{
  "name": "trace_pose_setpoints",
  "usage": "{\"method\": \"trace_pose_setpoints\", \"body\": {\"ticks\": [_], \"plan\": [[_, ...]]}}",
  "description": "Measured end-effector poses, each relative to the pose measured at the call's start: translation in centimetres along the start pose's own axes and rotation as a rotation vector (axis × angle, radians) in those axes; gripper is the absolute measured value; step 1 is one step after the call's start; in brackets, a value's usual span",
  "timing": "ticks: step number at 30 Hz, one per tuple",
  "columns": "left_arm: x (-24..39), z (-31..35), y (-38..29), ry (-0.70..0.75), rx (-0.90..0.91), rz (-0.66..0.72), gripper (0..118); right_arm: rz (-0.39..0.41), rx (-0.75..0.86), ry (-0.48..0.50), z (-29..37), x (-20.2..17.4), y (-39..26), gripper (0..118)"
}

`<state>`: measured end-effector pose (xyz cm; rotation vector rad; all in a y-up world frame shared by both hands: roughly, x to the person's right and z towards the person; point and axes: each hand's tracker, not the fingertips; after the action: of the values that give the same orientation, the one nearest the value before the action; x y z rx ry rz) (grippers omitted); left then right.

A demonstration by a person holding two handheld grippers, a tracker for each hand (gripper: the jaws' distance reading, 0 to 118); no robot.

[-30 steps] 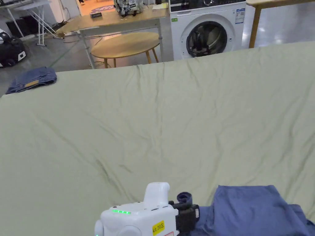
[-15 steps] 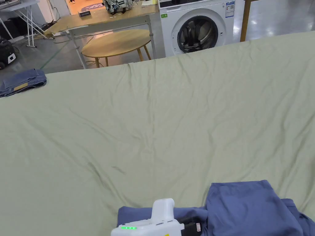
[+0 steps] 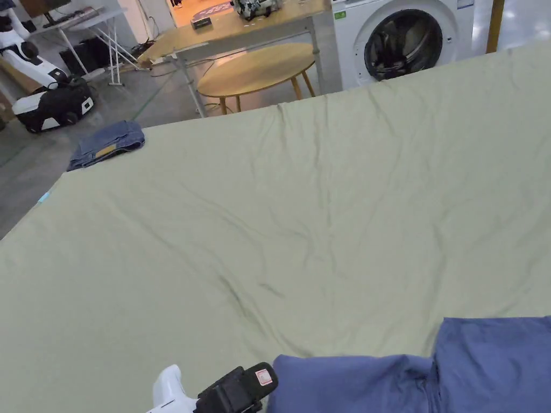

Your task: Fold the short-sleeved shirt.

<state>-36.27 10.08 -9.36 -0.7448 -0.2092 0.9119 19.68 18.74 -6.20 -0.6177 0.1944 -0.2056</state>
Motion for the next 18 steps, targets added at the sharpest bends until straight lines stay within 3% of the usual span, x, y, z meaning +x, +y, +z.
{"method": "trace_pose_setpoints", "body": {"ticks": [2, 4, 5, 6, 8, 9, 12, 14, 16, 18], "plan": [[-0.8, -1.5, -0.8, -0.044, -0.028, 0.02, 105, 0.015, -0.005, 0.003, 0.1, -0.5, 0.2, 0], [-0.5, -3.8, -1.9, -0.122, -0.129, 0.046, 77, 0.031, -0.003, 0.006, 0.2, -0.9, 0.3, 0], [-0.3, -4.5, -2.2, -0.168, -0.134, 0.073, 69, 0.036, -0.001, 0.007, 0.3, -1.1, 0.3, 0], [-0.6, -5.5, -2.2, -0.197, -0.128, 0.106, 69, 0.042, 0.0, 0.005, 0.4, -1.2, 0.4, 0], [0.0, -6.1, -2.9, -0.201, -0.167, 0.193, 22, 0.054, 0.007, -0.001, 0.8, -1.4, 0.6, 0], [-0.8, -5.4, -2.6, -0.095, -0.106, 0.112, 17, 0.058, 0.012, -0.004, 1.0, -1.4, 0.6, 0], [0.7, -2.9, -1.9, -0.152, -0.04, 0.135, 13, 0.066, 0.015, -0.006, 1.4, -1.3, 0.7, 0], [1.6, 0.1, -0.1, -0.143, 0.027, 0.053, 12, 0.079, 0.009, -0.007, 1.3, -1.1, 0.7, 0], [3.9, 2.7, 1.5, -0.094, 0.054, -0.048, 12, 0.086, 0.004, -0.014, 1.1, -1.0, 0.8, 0], [7.2, 4.6, 2.9, 0.033, 0.092, -0.279, 12, 0.078, 0.004, -0.01, 0.8, -1.0, 0.8, 0]]}}
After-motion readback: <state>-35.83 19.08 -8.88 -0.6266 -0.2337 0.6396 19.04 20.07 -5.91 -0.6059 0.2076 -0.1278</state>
